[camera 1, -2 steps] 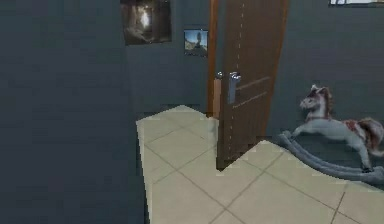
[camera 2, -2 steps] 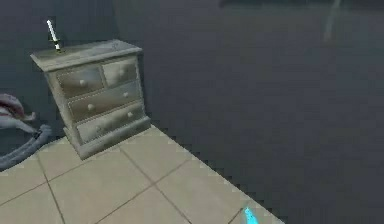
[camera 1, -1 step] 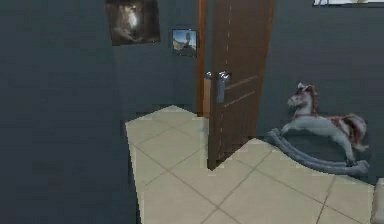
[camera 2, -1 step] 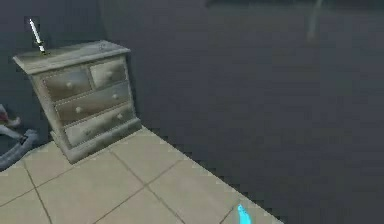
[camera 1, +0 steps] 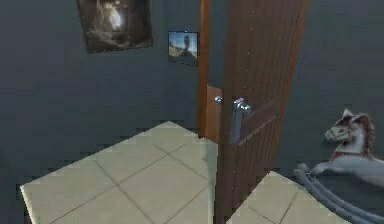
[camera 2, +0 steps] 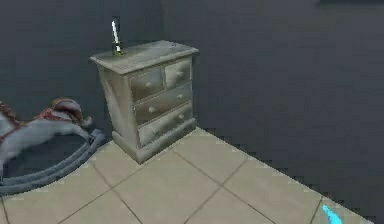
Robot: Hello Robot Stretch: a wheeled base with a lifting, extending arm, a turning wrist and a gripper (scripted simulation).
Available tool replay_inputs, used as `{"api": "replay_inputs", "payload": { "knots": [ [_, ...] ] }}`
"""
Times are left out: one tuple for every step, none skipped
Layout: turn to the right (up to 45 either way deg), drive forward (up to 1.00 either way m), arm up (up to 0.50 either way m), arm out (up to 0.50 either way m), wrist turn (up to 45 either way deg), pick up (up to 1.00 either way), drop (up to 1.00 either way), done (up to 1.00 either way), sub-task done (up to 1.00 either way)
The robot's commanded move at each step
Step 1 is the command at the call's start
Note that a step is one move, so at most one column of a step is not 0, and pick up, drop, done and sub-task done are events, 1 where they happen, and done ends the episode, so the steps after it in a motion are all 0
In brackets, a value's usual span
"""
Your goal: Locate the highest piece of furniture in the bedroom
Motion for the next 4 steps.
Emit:
{"api": "replay_inputs", "payload": {
  "knots": [
    [0.0,0.3,0.0,0.0,0.0,0.0,0.0,0.0,0.0],
    [-12.0,0.0,0.0,0.0,0.0,0.0,0.0,0.0,0.0],
    [0.0,0.65,0.0,0.0,0.0,0.0,0.0,0.0,0.0],
    [-33.0,0.0,0.0,0.0,0.0,0.0,0.0,0.0,0.0]
  ]
}}
